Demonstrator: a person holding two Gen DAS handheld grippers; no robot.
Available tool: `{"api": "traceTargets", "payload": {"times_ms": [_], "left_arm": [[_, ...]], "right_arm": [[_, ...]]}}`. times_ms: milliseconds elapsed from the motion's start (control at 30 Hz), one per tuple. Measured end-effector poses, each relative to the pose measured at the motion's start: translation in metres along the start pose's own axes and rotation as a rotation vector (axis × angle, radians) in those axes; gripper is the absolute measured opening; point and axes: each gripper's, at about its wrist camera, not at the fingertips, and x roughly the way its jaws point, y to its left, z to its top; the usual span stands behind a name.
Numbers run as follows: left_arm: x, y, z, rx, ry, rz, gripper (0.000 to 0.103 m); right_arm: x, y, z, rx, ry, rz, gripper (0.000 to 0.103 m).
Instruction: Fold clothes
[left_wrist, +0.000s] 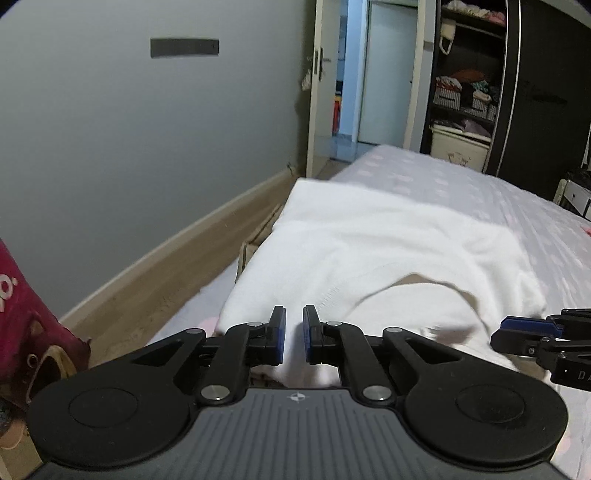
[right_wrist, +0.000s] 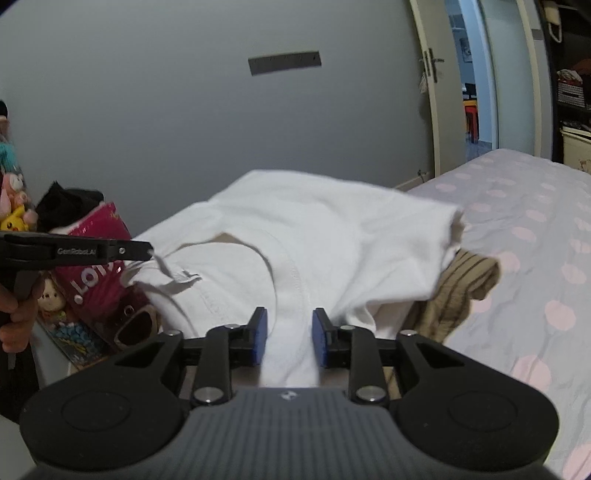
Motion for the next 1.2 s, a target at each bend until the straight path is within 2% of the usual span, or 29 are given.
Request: {"api": "traceTargets", "payload": {"times_ms": [100, 167, 233, 300, 367, 433, 533, 567, 667, 733, 800, 933, 1200], "left_arm": [[-0.025, -0.018, 0.003, 0.017, -0.034, 0.010, 0.020], [-0.042, -0.030, 0.005, 0.029, -0.057, 0.017, 0.026], [-0.053, -0.049, 0.007, 0.048, -0.068, -0.002, 0.032], [-0.065, -0.070, 0.009, 0.066, -0.077, -0.024, 0.044], [-0.076, -0.090, 0.011, 0.085, -0.086, -0.046, 0.047], [-0.088, -0.110, 0.013, 0.104, -0.095, -0.068, 0.052], [-0.101, -0.145, 0.013, 0.140, -0.115, -0.103, 0.061], [-0.104, -0.158, 0.012, 0.154, -0.123, -0.115, 0.065], [-0.112, -0.195, 0.009, 0.185, -0.137, -0.152, 0.068], [-0.117, -0.219, 0.005, 0.193, -0.148, -0.191, 0.074], [-0.121, -0.240, -0.001, 0.200, -0.154, -0.228, 0.074], [-0.121, -0.282, -0.014, 0.237, -0.152, -0.289, 0.074], [-0.111, -0.351, -0.052, 0.291, -0.147, -0.404, 0.074]], "right_arm": [[-0.023, -0.002, 0.003, -0.013, -0.029, 0.000, 0.034], [-0.039, -0.002, 0.006, -0.029, -0.040, -0.001, 0.039], [-0.057, -0.004, 0.008, -0.042, -0.053, -0.002, 0.046], [-0.078, -0.007, 0.004, -0.056, -0.059, -0.007, 0.047], [-0.098, -0.011, 0.002, -0.068, -0.063, -0.020, 0.051], [-0.119, -0.016, -0.001, -0.079, -0.061, -0.040, 0.053], [-0.155, -0.026, -0.010, -0.085, -0.064, -0.081, 0.062], [-0.169, -0.031, -0.015, -0.083, -0.069, -0.097, 0.062], [-0.210, -0.048, -0.027, -0.073, -0.083, -0.151, 0.063], [-0.236, -0.060, -0.036, -0.059, -0.092, -0.189, 0.066], [-0.260, -0.071, -0.046, -0.042, -0.098, -0.230, 0.071], [-0.303, -0.091, -0.070, 0.000, -0.122, -0.310, 0.075], [-0.352, -0.122, -0.129, 0.122, -0.145, -0.466, 0.079]]}}
